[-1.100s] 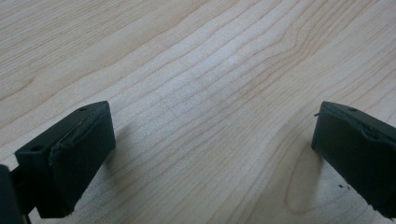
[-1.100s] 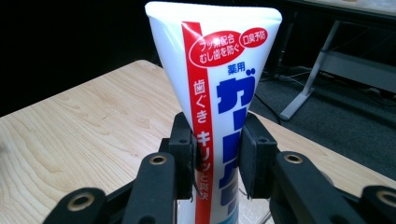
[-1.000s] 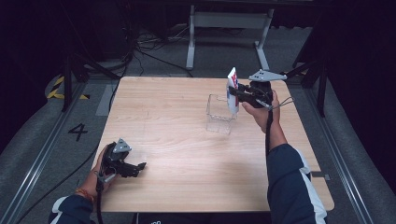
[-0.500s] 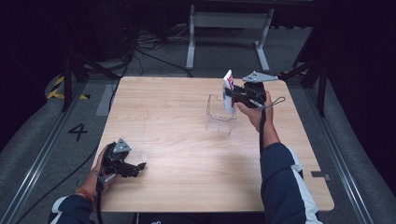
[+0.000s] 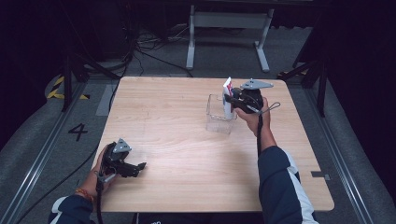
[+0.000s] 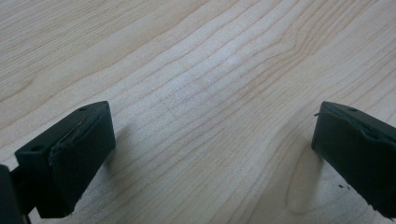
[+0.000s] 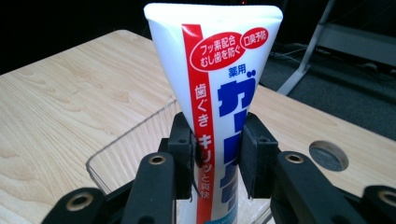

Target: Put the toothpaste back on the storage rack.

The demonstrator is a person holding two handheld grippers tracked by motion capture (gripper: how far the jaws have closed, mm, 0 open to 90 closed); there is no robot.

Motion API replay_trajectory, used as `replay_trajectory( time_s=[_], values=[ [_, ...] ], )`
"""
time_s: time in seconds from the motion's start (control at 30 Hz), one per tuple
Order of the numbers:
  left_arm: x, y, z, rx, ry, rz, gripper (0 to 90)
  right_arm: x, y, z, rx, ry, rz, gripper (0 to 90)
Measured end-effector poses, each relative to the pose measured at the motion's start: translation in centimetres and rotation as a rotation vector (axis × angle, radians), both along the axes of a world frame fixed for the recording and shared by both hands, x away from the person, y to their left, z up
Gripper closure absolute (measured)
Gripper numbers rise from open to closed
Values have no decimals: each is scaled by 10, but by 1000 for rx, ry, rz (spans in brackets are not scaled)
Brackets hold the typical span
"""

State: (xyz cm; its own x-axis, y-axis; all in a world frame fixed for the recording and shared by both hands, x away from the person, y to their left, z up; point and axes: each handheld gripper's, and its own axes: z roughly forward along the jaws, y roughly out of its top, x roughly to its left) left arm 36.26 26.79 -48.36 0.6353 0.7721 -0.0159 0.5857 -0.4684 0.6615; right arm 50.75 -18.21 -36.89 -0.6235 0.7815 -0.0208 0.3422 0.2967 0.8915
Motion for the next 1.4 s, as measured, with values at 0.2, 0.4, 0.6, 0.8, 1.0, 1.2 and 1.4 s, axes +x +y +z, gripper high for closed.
replay_trajectory(
  time_s=[0.2,0.4,0.6,0.8,1.0,1.2,1.4],
  values=[
    [0,0,0,2,-1,-3,0,1,-1,-10,-4,19,-2,694],
    [0,0,0,0,0,-1,0,1,-2,-17,-11,37,2,692],
    [0,0,0,0,0,-2,0,3,1,-27,-44,77,17,691],
    [0,0,0,0,0,-1,0,6,3,-33,-86,94,19,689],
    [0,0,0,2,-1,-3,0,9,-1,-37,-84,91,3,686],
    [0,0,0,0,0,-1,0,9,-2,-38,-73,95,-3,681],
    [0,0,0,1,0,-2,0,8,-2,-37,-52,93,-8,635]
  ],
)
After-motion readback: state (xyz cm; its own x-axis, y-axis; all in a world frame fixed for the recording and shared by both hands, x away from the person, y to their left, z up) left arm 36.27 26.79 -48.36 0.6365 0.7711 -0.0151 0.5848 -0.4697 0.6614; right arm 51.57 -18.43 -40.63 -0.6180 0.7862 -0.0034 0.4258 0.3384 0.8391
